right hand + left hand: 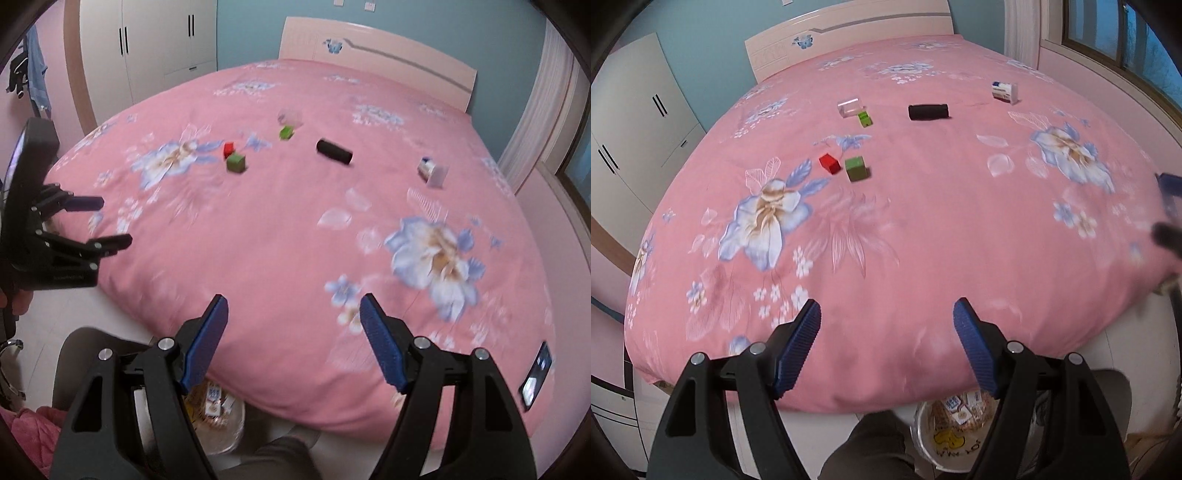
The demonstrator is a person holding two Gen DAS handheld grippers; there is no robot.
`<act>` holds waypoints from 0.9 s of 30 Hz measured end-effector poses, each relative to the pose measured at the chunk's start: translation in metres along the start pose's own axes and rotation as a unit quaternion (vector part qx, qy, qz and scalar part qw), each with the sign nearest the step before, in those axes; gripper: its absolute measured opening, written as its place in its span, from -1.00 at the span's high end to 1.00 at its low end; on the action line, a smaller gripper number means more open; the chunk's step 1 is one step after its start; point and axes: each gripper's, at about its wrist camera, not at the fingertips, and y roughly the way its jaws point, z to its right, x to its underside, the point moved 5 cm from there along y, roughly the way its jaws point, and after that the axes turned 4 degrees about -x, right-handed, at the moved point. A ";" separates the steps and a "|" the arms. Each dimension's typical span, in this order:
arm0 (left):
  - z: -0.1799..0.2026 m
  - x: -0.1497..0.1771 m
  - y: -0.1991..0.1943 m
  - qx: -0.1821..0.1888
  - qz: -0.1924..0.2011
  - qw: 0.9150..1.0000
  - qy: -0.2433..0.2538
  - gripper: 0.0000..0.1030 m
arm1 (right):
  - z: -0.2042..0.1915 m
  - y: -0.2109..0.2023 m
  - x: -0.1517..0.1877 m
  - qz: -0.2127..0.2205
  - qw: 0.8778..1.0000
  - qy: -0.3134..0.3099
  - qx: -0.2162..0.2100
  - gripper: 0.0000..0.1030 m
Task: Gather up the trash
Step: 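Raise both open tools back over the bed toward the blocks, then grasp the green block with the left tool while the right tool grasps the black foam tube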
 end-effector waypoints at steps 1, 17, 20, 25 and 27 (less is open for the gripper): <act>-0.001 -0.009 0.004 0.000 0.000 1.000 -0.004 -0.49 | 0.004 0.001 -0.007 0.002 1.000 -0.001 0.000 -0.43; -0.016 -0.104 0.076 -0.007 -0.012 0.999 -0.040 -0.49 | 0.069 0.065 -0.119 0.012 1.000 -0.006 -0.016 -0.42; -0.021 -0.117 0.097 -0.004 -0.021 0.998 -0.052 -0.49 | 0.079 0.092 -0.140 0.007 1.000 -0.015 -0.017 -0.43; -0.028 -0.134 0.139 -0.010 -0.043 0.997 -0.066 -0.49 | 0.094 0.143 -0.176 0.004 0.999 -0.033 -0.024 -0.42; -0.032 -0.139 0.157 -0.011 -0.054 0.996 -0.072 -0.49 | 0.099 0.161 -0.188 0.000 0.999 -0.041 -0.032 -0.42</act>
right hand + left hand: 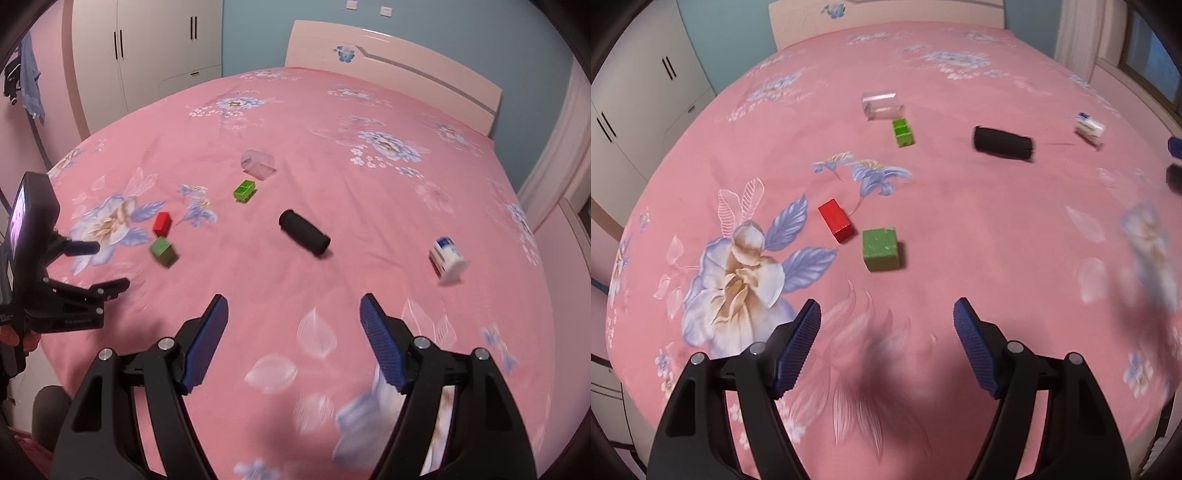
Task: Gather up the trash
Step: 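Grasp the green block with the left tool while the right tool grasps the black foam tube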
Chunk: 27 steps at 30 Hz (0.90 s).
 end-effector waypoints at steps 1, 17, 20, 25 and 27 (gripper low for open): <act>-0.001 -0.003 0.010 -0.001 -0.006 1.000 -0.003 -0.49 | 0.003 0.010 -0.005 -0.003 1.000 -0.004 -0.002 -0.42; 0.002 -0.028 0.095 0.015 -0.035 0.999 -0.010 -0.37 | 0.019 0.205 -0.055 -0.101 0.985 -0.143 -0.005 -0.42; -0.001 -0.030 0.098 0.023 -0.030 0.999 -0.012 -0.21 | 0.018 0.226 -0.057 -0.113 0.981 -0.160 -0.007 -0.42; 0.000 -0.030 0.099 0.045 -0.026 0.999 -0.010 0.33 | 0.021 0.244 -0.056 -0.129 0.981 -0.139 -0.045 -0.28; 0.002 -0.030 0.100 0.044 -0.025 0.999 -0.004 0.38 | 0.023 0.245 -0.054 -0.132 0.982 -0.113 -0.076 -0.02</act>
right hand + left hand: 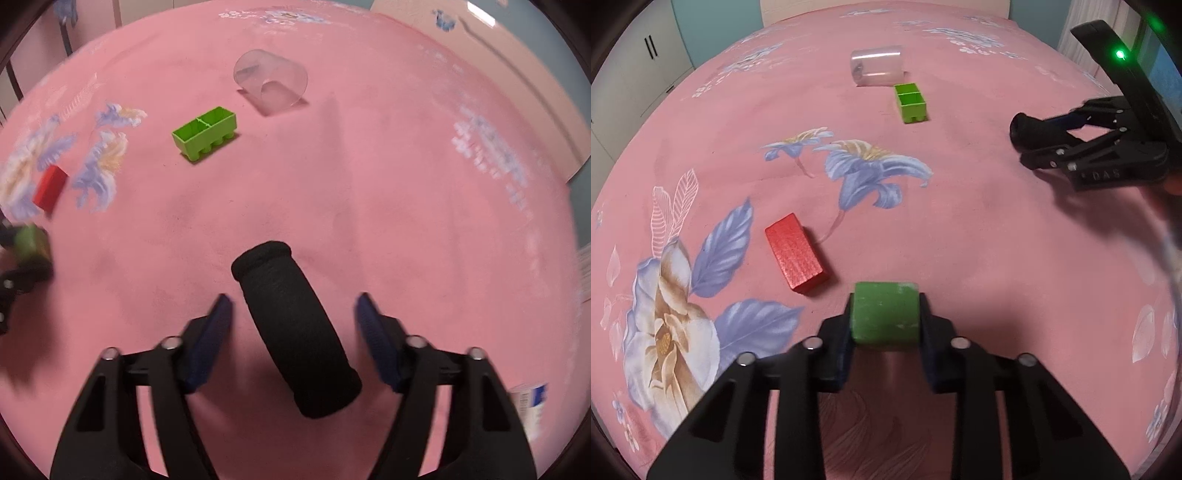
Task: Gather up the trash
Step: 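Grasp the green block with the left tool while the right tool grasps the black foam tube, then carry the green block and black foam tube down over the white bin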
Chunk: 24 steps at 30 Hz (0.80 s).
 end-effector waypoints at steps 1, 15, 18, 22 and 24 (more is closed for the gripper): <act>0.001 0.000 0.000 -0.002 0.001 1.000 0.005 0.38 | 0.000 0.000 0.001 0.004 1.000 0.009 -0.005 0.11; 0.003 0.003 -0.044 -0.001 0.026 1.000 0.016 0.38 | -0.035 -0.062 0.027 0.041 0.997 0.049 0.037 0.17; 0.004 0.003 -0.074 -0.004 0.044 0.999 0.020 0.38 | -0.047 -0.096 0.034 0.052 0.995 0.062 0.052 0.17; 0.006 0.008 -0.117 -0.011 0.066 0.997 0.027 0.38 | -0.064 -0.139 0.049 0.063 0.992 0.080 0.073 0.17; 0.006 0.011 -0.140 -0.017 0.078 0.996 0.031 0.38 | -0.076 -0.165 0.059 0.071 0.990 0.090 0.084 0.17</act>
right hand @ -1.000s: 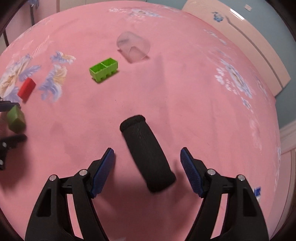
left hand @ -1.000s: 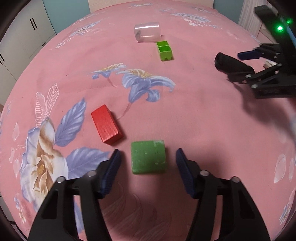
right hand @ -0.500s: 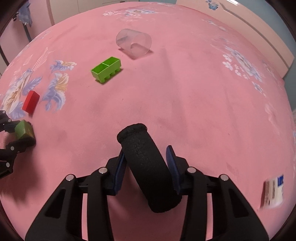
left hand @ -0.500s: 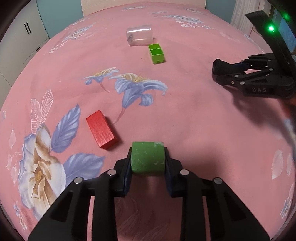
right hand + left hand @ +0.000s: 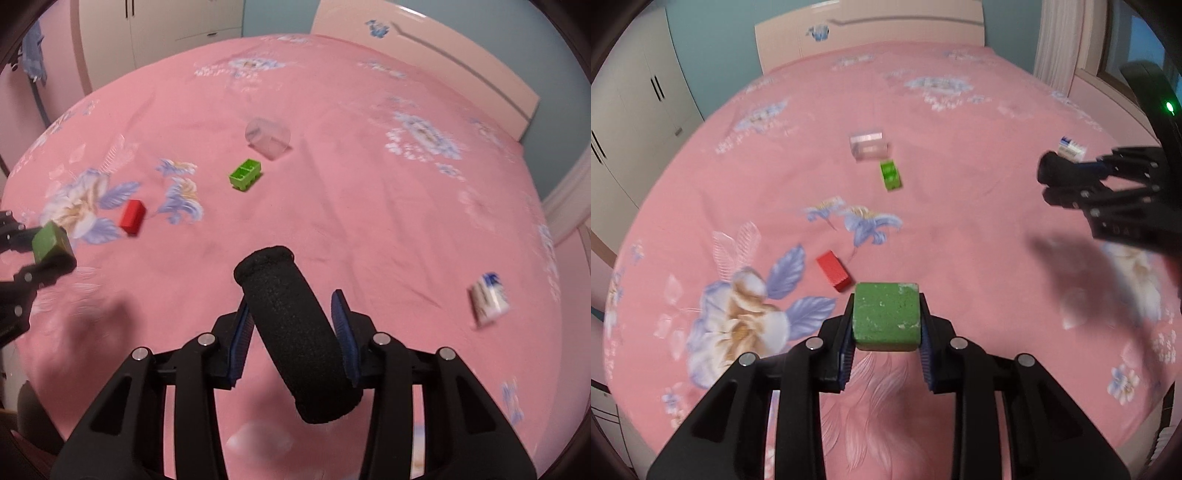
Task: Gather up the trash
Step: 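Carry the green block and black foam tube down over the white bin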
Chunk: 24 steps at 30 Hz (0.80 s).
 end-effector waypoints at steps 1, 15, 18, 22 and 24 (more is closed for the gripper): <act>-0.001 0.000 -0.016 -0.001 0.007 1.000 0.002 0.38 | -0.002 -0.012 0.004 0.002 1.000 0.006 0.003 0.17; -0.008 0.019 -0.163 -0.018 0.084 0.996 0.016 0.38 | -0.061 -0.187 0.061 0.058 0.997 0.037 0.039 0.17; -0.007 0.026 -0.188 -0.018 0.098 0.995 0.021 0.38 | -0.072 -0.219 0.074 0.072 0.996 0.040 0.041 0.17; -0.003 0.039 -0.224 -0.019 0.121 0.992 0.028 0.38 | -0.086 -0.253 0.091 0.081 0.995 0.039 0.053 0.17; -0.002 0.045 -0.235 -0.020 0.128 0.991 0.030 0.38 | -0.094 -0.269 0.099 0.086 0.994 0.037 0.055 0.17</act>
